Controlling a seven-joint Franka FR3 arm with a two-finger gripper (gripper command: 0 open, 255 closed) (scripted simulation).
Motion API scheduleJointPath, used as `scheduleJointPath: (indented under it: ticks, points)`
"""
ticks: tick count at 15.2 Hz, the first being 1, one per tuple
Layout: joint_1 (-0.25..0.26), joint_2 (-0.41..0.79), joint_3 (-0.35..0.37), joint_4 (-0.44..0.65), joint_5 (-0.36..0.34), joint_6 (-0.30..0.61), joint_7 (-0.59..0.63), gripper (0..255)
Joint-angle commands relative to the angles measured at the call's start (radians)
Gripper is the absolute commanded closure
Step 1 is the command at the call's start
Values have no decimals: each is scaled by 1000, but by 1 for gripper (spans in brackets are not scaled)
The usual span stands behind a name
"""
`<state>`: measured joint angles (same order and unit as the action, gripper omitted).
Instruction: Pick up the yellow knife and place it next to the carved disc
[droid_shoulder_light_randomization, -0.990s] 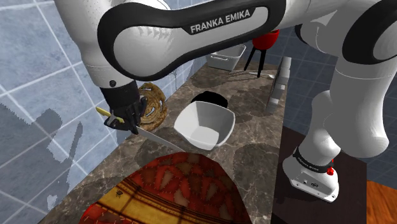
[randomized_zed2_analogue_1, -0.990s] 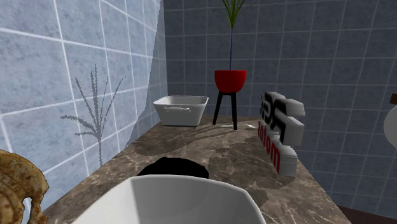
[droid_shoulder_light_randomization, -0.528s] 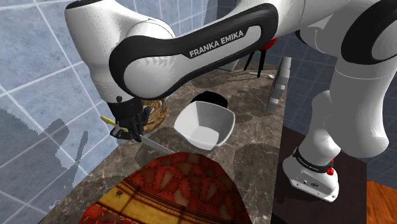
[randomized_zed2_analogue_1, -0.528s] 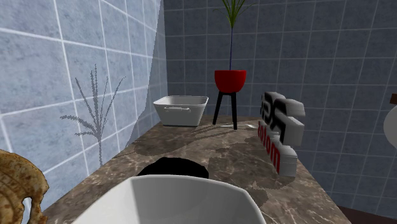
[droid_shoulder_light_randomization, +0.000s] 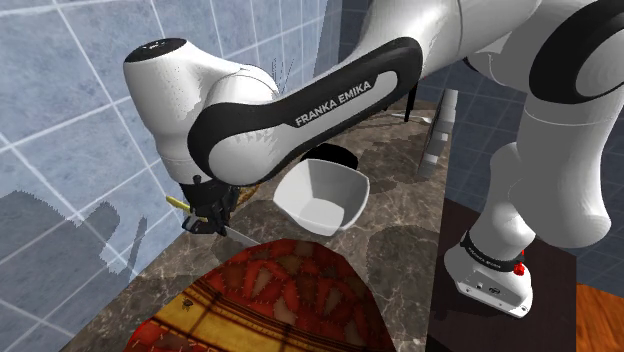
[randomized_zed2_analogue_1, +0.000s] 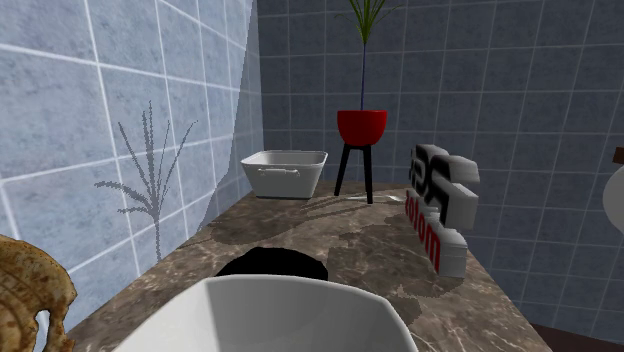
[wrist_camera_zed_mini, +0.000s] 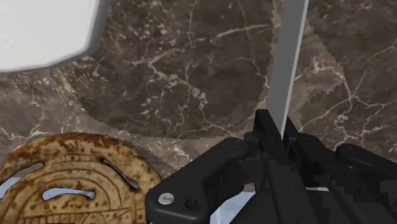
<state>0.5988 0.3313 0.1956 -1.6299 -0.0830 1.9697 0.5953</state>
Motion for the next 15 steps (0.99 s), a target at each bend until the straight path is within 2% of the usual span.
scheduleJointPath:
  ticks: [1, 15]
  points:
    - [0, 5, -1, -19, -2, 25, 1, 255]
    - [3, 72, -8, -116, -20, 187, 15, 255]
